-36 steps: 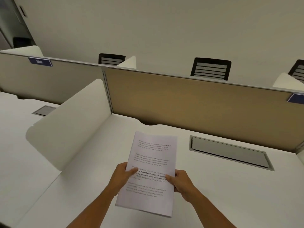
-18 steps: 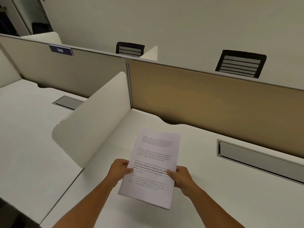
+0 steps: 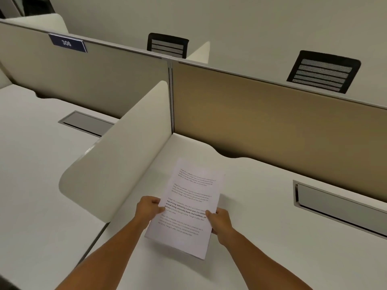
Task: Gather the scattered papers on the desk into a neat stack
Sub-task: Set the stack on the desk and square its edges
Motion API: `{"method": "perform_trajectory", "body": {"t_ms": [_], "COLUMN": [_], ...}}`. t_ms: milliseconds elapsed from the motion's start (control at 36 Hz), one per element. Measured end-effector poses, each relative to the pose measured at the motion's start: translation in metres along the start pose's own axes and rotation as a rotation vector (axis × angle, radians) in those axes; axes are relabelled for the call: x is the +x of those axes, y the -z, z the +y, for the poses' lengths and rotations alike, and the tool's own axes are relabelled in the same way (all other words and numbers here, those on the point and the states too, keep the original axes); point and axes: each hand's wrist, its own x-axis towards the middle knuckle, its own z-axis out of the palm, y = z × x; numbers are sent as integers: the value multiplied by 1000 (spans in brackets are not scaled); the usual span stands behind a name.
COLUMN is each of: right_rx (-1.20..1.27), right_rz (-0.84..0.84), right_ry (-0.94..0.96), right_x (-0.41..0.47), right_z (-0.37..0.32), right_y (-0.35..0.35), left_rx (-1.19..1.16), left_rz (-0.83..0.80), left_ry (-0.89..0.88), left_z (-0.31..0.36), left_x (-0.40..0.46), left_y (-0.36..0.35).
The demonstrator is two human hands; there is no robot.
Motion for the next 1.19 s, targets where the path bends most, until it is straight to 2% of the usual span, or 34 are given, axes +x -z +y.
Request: {"method": "perform_trajectory", "body": {"t_ms": [306,500,750,1028,1194], "right_rx": [-49,-45,4,-92,-338], "right_rz": [210,174,169,220,225], "right_ry": [-6,-53,-120,-116,-25], "right_x": [49,74,74,77,71], "right_z": [5,10,-2,2,-3], "right_y": [-30,-48,-65,-61,-61], "left_rx": [34,100,161,346,369], "left_rz": [43,69,184,256,278], "left_ry": [67,81,46,-63,-92], "left_z": [-9,-16,-20,-34,-39], "left_x": [46,70,82,82,82], "left_y": [6,10,6,-2,-5]}}
